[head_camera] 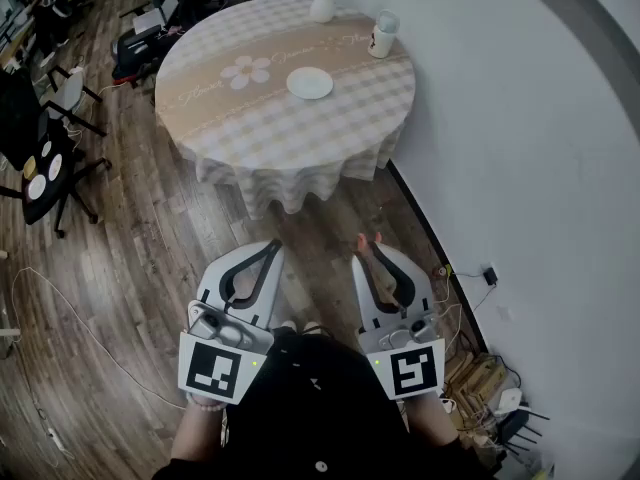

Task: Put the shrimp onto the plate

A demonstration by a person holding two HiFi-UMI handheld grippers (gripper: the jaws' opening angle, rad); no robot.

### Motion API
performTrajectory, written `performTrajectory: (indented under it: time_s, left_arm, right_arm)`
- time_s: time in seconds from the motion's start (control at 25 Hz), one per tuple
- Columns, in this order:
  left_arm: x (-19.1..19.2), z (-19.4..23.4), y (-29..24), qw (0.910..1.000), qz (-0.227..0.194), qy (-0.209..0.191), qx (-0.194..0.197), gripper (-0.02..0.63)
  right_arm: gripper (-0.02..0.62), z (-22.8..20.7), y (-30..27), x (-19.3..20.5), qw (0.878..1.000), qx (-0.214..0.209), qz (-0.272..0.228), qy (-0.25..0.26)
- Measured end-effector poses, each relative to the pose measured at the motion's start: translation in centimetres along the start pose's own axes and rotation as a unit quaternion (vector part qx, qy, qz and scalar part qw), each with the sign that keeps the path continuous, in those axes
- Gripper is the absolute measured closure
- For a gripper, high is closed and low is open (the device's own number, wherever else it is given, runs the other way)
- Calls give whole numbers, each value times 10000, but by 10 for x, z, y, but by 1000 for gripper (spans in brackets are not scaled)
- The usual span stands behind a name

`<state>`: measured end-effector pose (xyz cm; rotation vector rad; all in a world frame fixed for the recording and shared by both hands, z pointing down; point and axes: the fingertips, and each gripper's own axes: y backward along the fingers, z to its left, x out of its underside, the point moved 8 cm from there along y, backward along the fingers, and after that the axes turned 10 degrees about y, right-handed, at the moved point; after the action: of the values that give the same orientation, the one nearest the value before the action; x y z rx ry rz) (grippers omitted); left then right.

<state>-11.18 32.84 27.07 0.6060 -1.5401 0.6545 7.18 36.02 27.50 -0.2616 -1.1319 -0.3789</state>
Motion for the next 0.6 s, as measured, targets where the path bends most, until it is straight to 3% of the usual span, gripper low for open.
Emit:
performTrajectory:
  time_s: [0.6]
  left_arm:
    - [0,1,9,10000,-17,50,-20,606]
  right_arm:
    - [538,1,5,-8,9998,102,-76,-130]
